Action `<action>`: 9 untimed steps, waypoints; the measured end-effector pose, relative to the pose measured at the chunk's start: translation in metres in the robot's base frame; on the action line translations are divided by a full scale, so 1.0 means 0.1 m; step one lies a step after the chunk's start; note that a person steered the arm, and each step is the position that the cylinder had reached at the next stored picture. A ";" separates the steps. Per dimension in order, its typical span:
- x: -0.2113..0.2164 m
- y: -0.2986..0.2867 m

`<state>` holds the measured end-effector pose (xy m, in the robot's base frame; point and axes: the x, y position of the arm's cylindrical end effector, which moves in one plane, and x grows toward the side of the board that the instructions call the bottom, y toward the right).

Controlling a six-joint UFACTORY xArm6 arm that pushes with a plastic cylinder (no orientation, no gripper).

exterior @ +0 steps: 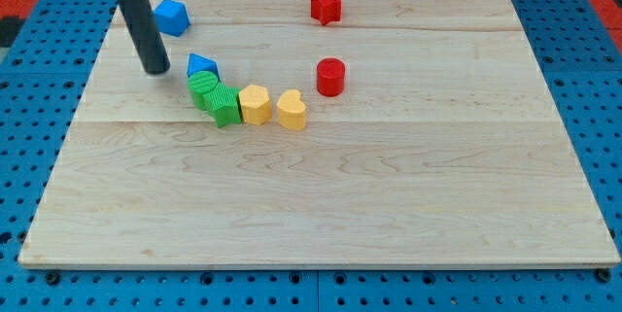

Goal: Push the green star at the bottom right of the red circle

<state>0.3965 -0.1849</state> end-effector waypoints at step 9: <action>0.33 2.70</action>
<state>0.4296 0.0851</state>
